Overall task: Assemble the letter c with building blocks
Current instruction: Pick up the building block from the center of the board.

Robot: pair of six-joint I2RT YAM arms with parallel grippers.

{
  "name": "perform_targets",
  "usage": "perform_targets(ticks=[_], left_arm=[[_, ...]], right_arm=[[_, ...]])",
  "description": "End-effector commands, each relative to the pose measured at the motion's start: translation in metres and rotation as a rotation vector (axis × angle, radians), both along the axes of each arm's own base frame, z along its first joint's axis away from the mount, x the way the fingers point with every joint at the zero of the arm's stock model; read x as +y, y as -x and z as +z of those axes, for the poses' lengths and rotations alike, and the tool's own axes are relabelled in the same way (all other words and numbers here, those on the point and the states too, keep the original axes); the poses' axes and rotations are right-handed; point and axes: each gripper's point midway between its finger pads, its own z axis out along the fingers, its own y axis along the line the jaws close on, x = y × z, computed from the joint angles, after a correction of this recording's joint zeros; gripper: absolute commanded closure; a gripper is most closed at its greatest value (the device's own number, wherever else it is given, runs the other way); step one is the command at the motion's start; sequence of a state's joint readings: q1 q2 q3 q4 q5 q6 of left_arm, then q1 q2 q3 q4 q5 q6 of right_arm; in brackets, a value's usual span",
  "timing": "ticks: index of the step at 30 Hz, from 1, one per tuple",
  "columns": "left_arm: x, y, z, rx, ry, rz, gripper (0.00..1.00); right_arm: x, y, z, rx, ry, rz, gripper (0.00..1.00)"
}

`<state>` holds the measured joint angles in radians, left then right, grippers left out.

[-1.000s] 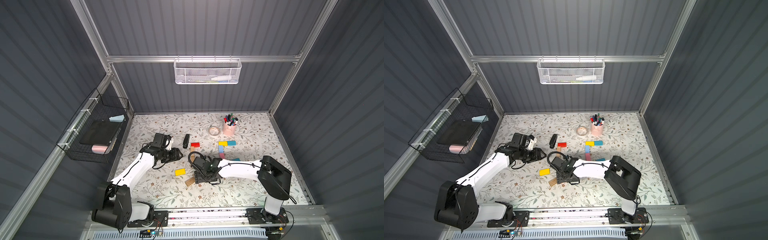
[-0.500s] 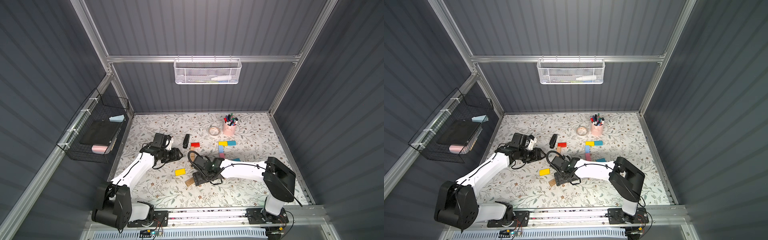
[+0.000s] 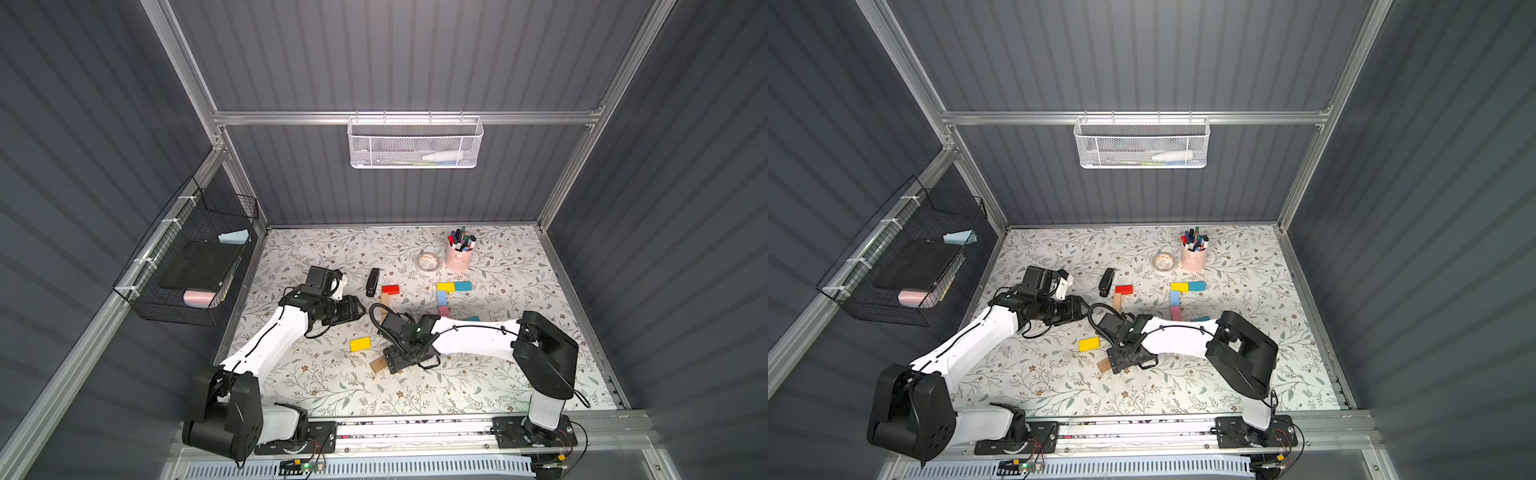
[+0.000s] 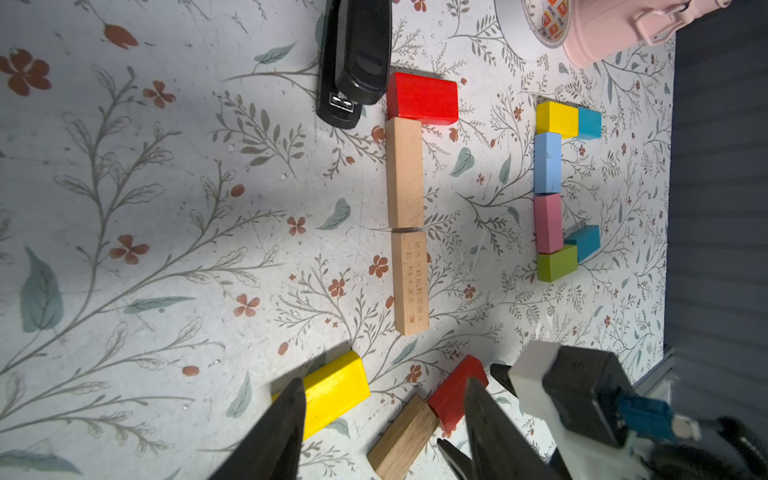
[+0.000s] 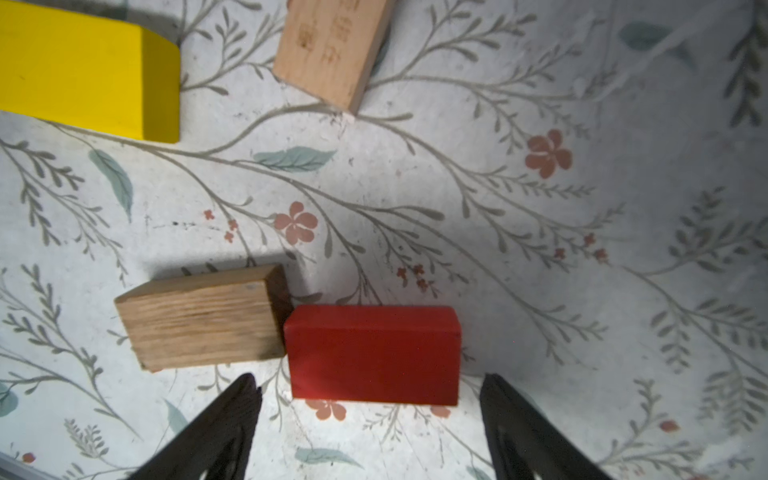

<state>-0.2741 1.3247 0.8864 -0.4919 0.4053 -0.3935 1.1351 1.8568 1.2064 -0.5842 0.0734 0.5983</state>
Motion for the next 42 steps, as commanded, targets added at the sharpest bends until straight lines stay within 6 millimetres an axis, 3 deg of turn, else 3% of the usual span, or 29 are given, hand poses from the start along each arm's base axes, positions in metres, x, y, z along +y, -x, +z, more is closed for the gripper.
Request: perform_targets(ticks=[1,19,31,35,42], left_arm=[[0.003,0.003,0.007,-0.023,-0.010,-0.008,0.41],[0.003,0.004,0.007,-0.022,-0.007,-0.010,0.41],[0.003,0.005,0.008,-0.024,-0.004,-0.013,0.42],[0.002,0.004,0.008,-0.026,-0.002,-0.015,0.42],[0.002,0.005,0.010,-0.032,0.003,-0.013,0.42]], right_arm=[[-0.005,0.000,-0.003,0.000,0.050,-0.003,0.14],[-0.006,-0.006,-0.006,0.000,0.039,-0.047,0.28],[-0.023,-0.011,-0.001,0.003,0.024,-0.149,0.36],[-0.015,-0.011,0.000,0.018,-0.001,-0.155,0.36],[0.015,-0.005,-0.006,0.058,-0.026,-0.110,0.36]])
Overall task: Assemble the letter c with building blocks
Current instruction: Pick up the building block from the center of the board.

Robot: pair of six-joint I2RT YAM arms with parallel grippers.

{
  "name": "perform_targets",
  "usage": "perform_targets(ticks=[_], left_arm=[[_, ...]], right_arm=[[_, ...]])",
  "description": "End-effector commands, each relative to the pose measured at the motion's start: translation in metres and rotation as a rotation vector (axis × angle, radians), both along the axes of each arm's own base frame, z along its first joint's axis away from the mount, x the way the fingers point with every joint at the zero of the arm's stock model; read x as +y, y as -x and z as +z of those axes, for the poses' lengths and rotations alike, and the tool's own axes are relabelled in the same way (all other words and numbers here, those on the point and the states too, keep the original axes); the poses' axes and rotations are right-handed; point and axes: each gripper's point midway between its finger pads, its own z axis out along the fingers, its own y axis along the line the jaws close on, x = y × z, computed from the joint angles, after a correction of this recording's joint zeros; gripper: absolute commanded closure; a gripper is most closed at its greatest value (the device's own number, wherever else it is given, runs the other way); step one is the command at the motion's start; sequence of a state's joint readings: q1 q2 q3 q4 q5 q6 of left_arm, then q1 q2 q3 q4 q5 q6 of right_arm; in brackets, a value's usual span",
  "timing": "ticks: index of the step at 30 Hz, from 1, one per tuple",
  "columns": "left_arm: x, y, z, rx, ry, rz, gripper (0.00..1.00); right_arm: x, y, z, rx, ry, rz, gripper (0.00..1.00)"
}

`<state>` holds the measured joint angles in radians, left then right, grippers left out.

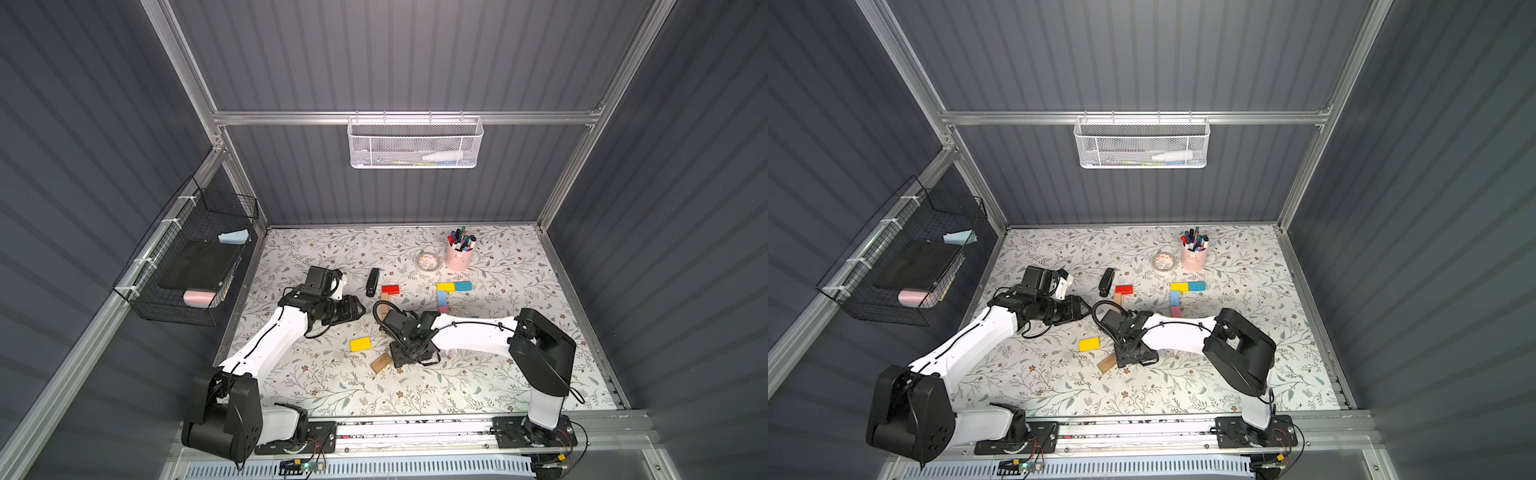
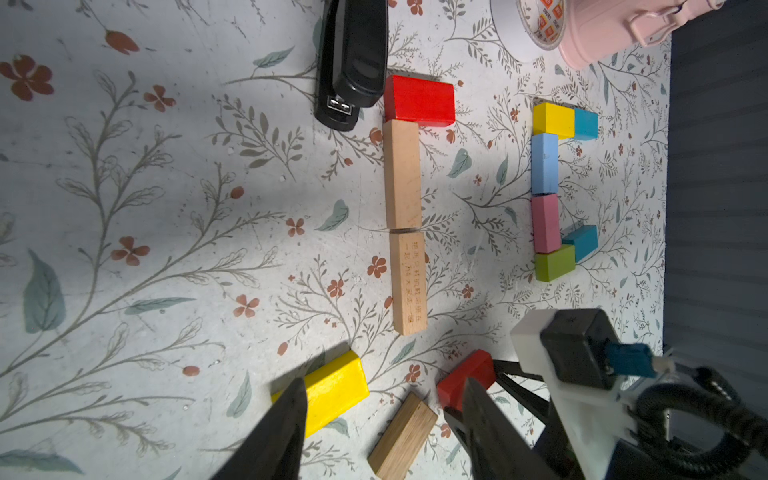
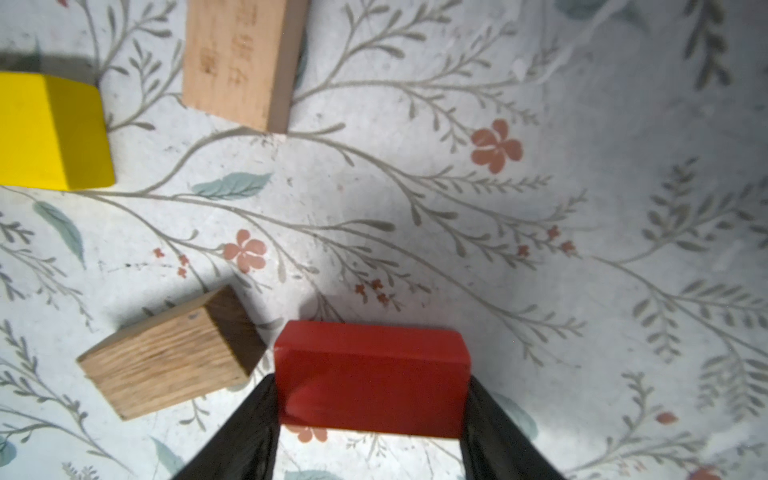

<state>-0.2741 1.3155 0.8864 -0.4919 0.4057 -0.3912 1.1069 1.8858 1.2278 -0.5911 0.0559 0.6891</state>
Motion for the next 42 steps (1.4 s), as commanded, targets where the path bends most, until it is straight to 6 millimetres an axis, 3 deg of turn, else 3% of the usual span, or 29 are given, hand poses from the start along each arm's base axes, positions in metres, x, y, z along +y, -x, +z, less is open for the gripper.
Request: perform_targets(ticks=[1,6,20,42], left_arm=[[0.002,0.005,0.007,-0.021,0.002,-0.012,0.42],[0.000,0.005,0.008,-0.023,0.010,-0.017,0.42],[-0.002,0.004,0.011,-0.026,0.026,-0.023,0.41],[-0.007,0.000,0.012,-0.030,0.037,-0.044,0.42]], right_arm=[[0.021,0.004,-0.002,0.021,-0.018,0.010,0.35],[0.038,0.003,-0.001,0.007,-0.023,0.019,0.35],[0.025,-0.014,0.002,-0.063,-0.019,-0.173,0.31],[0.033,-0.022,-0.005,-0.088,-0.050,-0.227,0.34]])
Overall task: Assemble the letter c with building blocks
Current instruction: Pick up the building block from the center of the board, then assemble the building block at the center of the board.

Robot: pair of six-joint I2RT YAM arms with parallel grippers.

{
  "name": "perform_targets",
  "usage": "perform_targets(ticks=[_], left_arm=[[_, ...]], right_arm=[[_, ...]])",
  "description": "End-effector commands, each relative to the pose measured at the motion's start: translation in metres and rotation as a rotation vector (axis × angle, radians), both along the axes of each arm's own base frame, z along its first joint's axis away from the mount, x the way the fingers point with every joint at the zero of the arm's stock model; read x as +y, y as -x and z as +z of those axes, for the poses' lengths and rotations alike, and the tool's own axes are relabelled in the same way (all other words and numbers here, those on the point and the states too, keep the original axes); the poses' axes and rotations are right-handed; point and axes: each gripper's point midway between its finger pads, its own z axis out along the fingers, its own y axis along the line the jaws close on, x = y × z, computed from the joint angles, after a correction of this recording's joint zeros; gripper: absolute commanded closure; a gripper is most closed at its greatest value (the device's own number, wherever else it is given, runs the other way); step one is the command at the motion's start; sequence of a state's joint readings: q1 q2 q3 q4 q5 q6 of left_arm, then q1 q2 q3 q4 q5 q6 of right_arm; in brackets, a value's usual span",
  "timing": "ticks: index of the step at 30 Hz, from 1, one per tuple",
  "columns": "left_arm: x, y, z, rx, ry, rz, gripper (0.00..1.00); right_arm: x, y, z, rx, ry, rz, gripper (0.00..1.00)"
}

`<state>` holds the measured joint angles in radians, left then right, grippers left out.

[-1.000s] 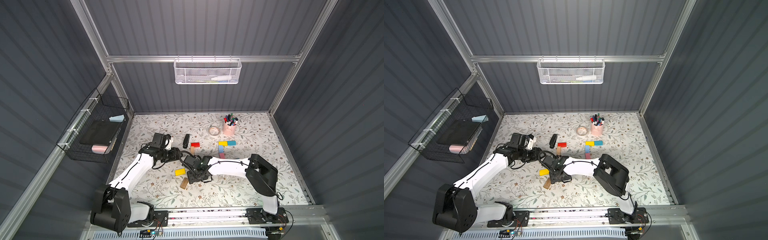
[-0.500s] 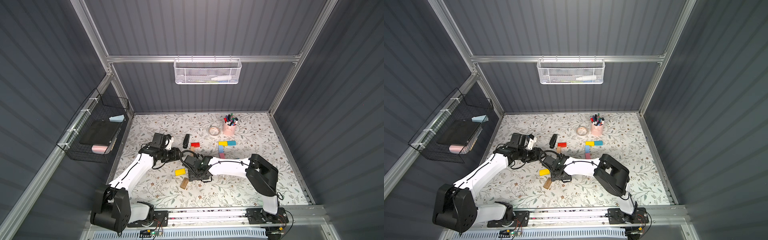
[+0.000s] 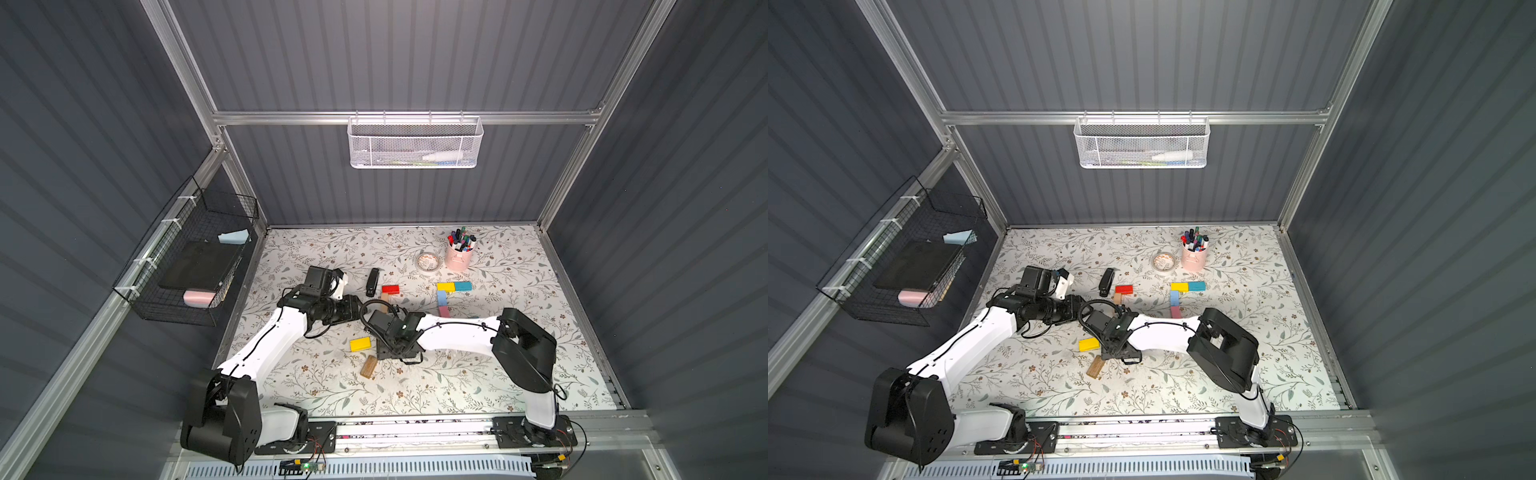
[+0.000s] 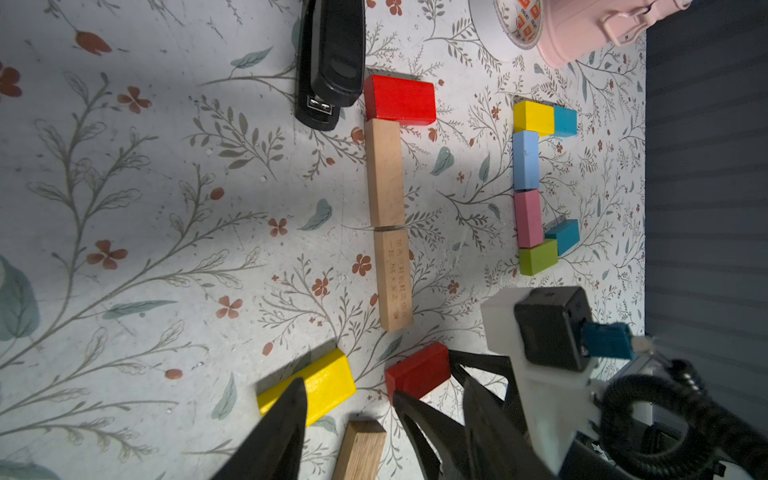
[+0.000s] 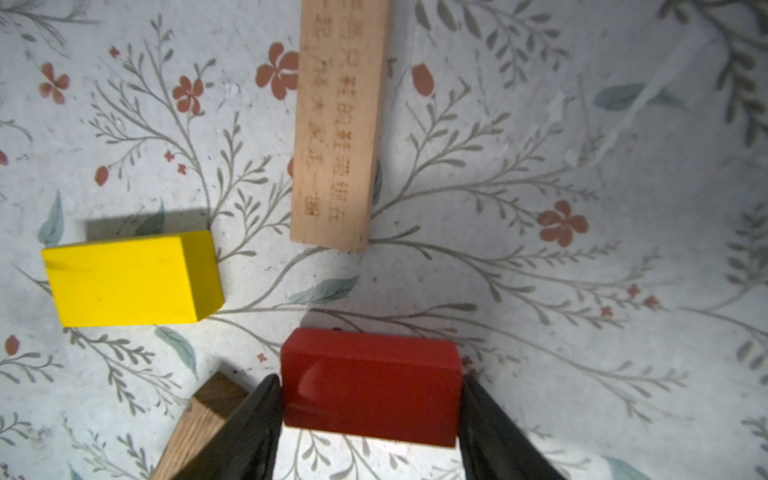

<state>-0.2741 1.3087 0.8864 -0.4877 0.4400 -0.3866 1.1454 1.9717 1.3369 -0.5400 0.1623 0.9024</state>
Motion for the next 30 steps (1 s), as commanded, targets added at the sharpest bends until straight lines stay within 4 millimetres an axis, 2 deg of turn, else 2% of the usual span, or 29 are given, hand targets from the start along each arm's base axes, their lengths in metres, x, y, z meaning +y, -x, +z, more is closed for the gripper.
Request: perform_targets(ticks=[1,19,30], left_arm=[[-0.002,-0.002,0.007,-0.024,0.007,-0.021,0.42],[-0.001,-0.002,0.005,-0.014,0.002,-0.025,0.42],[-0.001,-0.003,0.005,-0.014,0.000,-0.024,0.42]], right_arm=[[-0.003,-0.003,-0.010,-0.006,0.021,-0.033,0.33],[-0.013,-0.022,-0.016,-0.043,0.052,-0.093,0.33],[-0.013,-0.027,-0.018,-0.036,0.044,-0.098,0.33]])
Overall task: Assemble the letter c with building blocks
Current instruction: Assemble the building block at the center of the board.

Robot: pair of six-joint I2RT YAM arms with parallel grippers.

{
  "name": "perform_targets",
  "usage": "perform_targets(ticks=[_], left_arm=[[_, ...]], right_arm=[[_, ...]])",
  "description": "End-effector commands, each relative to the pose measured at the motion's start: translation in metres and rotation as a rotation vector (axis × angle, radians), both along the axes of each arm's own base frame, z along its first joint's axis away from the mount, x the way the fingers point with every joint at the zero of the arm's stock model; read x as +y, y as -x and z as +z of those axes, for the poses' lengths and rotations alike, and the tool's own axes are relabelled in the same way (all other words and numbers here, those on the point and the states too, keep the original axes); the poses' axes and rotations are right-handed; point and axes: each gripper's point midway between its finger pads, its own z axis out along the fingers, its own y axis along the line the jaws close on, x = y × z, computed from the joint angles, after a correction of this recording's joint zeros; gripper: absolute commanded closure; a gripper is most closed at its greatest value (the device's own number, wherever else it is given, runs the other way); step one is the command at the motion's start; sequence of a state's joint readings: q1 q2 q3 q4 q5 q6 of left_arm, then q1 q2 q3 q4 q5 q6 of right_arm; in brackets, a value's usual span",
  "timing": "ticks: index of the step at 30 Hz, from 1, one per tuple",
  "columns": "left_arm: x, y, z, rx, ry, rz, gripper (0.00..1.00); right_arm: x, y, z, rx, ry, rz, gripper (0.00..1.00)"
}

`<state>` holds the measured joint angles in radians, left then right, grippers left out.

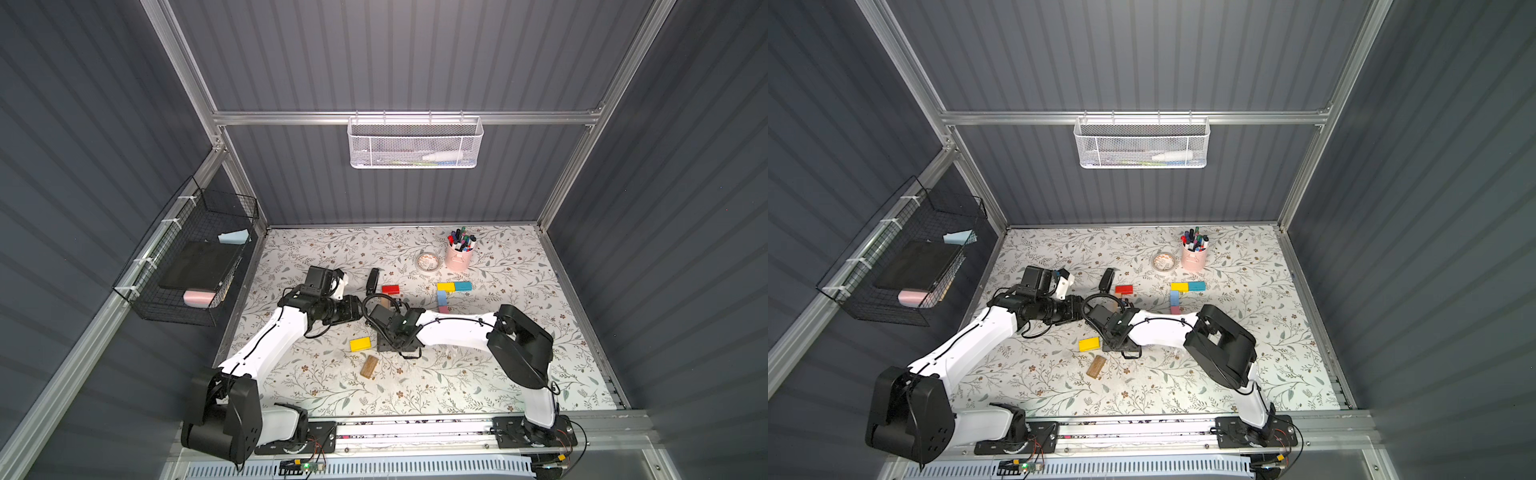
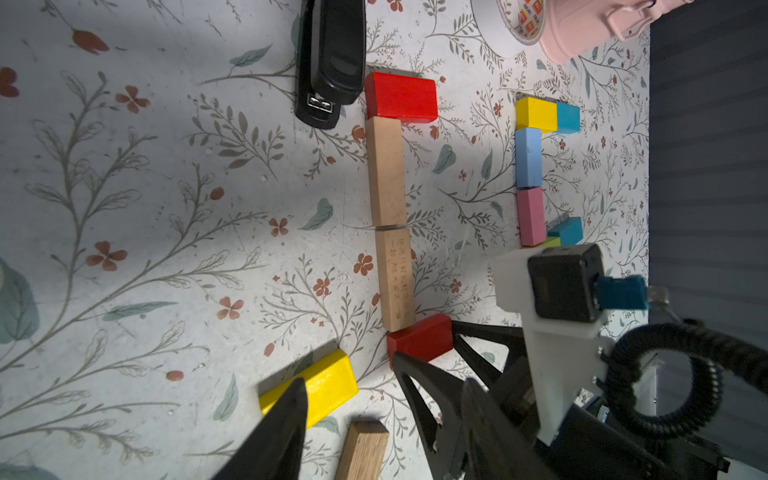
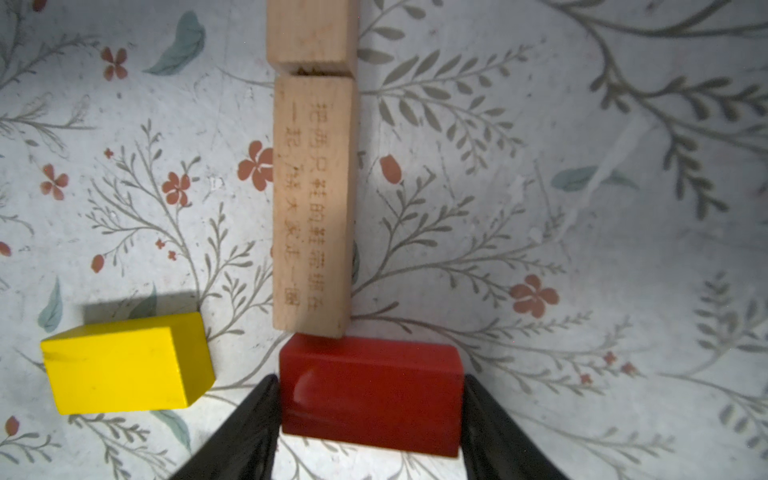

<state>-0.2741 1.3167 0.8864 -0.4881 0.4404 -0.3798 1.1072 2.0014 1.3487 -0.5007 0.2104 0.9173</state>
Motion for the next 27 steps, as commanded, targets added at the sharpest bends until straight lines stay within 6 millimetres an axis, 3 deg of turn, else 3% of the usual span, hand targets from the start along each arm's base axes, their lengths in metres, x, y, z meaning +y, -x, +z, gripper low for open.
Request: perform_targets(ticks=[1,20,27], left_arm=[[-0.0015,-0.0027,0.0069,-0.017,0.005,-0.019,0.42],[-0.0012,-0.0027,0.0062,-0.016,0.001,-0.022,0.43],[-0.0007,-0.0021,0.0052,-0.013,-0.002,-0.021,0.43]], right_arm=[[-0.0103,-0.0013,-0.0136,0.013,0.046,-0.033,0.33],[-0.0091,-0.0042,-0.0147,0.014,0.055,-0.025,0.29],[-0.0036,-0.0030,-0.0065,0.016,0.026,-0.012,0.24]])
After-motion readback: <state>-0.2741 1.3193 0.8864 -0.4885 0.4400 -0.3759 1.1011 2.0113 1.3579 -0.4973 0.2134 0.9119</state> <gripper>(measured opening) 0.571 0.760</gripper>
